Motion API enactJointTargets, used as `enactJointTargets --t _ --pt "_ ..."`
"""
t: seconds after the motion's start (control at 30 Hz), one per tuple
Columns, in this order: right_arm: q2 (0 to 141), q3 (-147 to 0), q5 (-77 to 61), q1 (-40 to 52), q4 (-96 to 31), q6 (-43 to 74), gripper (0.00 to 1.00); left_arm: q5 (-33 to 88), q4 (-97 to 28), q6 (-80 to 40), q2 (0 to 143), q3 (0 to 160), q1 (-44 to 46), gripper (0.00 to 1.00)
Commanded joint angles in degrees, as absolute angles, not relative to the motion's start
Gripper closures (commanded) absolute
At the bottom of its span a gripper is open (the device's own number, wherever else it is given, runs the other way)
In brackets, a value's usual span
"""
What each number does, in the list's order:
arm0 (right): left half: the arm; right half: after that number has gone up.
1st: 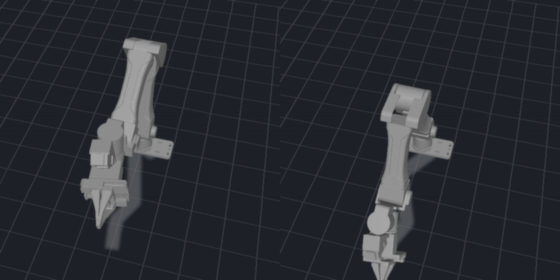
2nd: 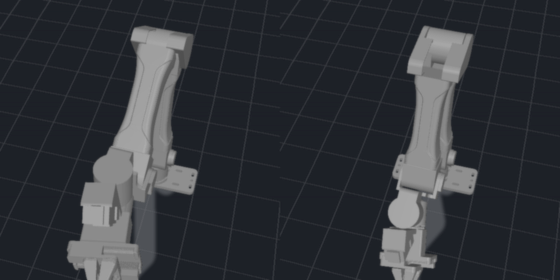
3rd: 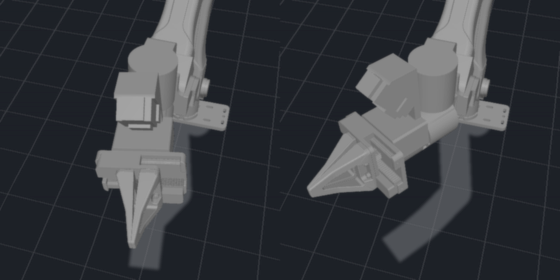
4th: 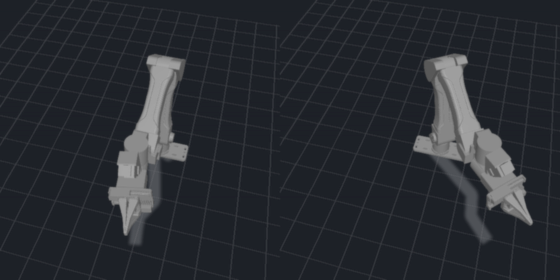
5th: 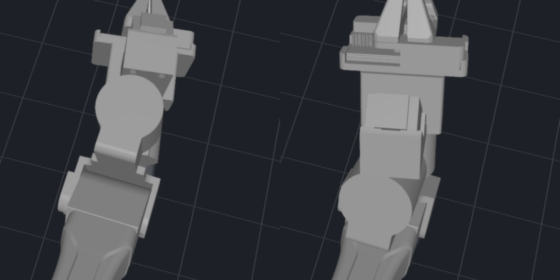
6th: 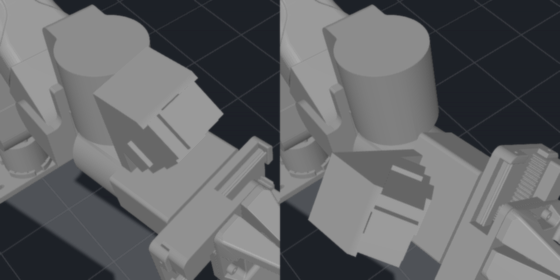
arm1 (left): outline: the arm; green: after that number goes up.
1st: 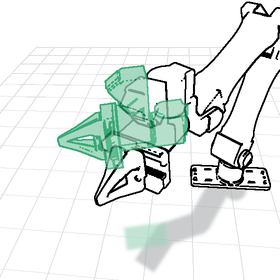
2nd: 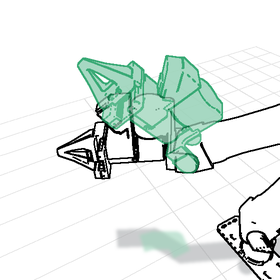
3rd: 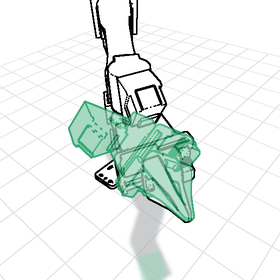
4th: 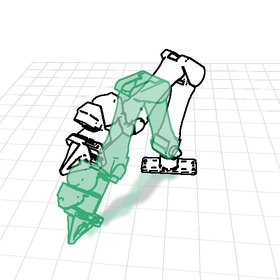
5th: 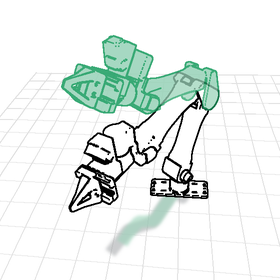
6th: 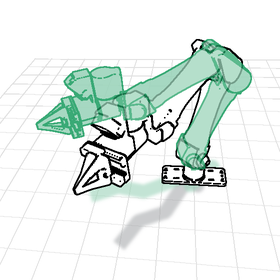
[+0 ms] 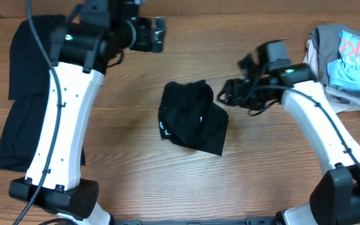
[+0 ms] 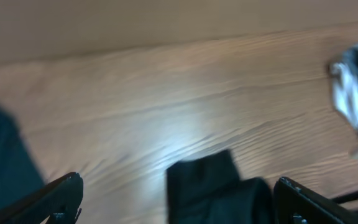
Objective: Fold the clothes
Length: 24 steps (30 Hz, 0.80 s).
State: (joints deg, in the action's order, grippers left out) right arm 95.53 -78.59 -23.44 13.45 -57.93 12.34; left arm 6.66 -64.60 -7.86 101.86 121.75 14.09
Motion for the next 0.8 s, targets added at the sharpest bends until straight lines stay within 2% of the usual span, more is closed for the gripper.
enactJointTargets --t 0.0,0.13,0.23,0.3,0.37,0.43,0.77 --pt "97.6 -79.1 -16.3 17.9 -56.7 15.3 0.30 3.7 -66.3 -9.0 101.1 121.6 12.3 0.00" --pt "101.3 -79.1 -14.0 22.3 -54.8 18.2 0.30 1.7 -68.1 -8.9 101.1 121.5 11.1 0.00" --pt "104.1 -79.1 -9.1 24.8 -54.6 21.3 0.36 0.4 -69.0 -8.8 101.1 121.5 10.9 0.00" --pt "104.9 -79.1 -6.8 25.5 -54.6 22.5 0.50 -0.2 -69.4 -8.8 101.2 121.5 10.9 0.00" --pt "104.9 -79.1 -4.2 25.4 -54.8 24.4 0.77 -0.6 -69.5 -8.4 101.2 121.3 10.9 0.00" --pt "104.2 -79.7 -4.1 24.8 -55.2 24.5 0.96 -0.6 -69.6 -7.7 101.2 121.2 10.9 0.00" --pt "98.3 -90.5 -4.3 19.2 -75.9 24.1 0.96 -0.6 -70.1 -7.2 101.3 121.2 10.9 0.00"
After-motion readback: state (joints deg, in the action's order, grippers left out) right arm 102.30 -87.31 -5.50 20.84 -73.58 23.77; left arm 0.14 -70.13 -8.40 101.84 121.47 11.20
